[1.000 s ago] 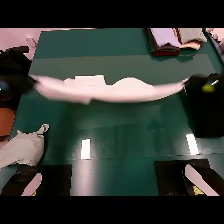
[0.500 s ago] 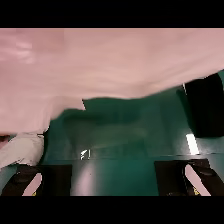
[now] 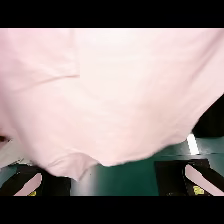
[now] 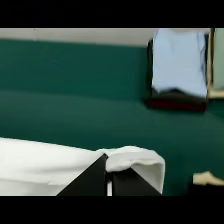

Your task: Fold the shirts.

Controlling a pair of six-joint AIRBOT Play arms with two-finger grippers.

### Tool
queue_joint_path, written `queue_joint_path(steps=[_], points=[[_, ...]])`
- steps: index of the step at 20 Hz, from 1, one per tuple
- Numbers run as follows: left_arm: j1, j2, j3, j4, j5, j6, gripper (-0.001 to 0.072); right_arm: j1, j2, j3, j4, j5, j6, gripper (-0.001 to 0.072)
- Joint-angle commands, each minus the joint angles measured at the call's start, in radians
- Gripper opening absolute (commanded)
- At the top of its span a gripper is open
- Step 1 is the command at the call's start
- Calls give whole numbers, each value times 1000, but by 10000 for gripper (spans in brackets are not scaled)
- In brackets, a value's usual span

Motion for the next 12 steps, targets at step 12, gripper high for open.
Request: queue_joint_path(steps=[12], points=[[2,-632,-196,-76,182,106,22,104,-645,-71,26,-79,-8,15]])
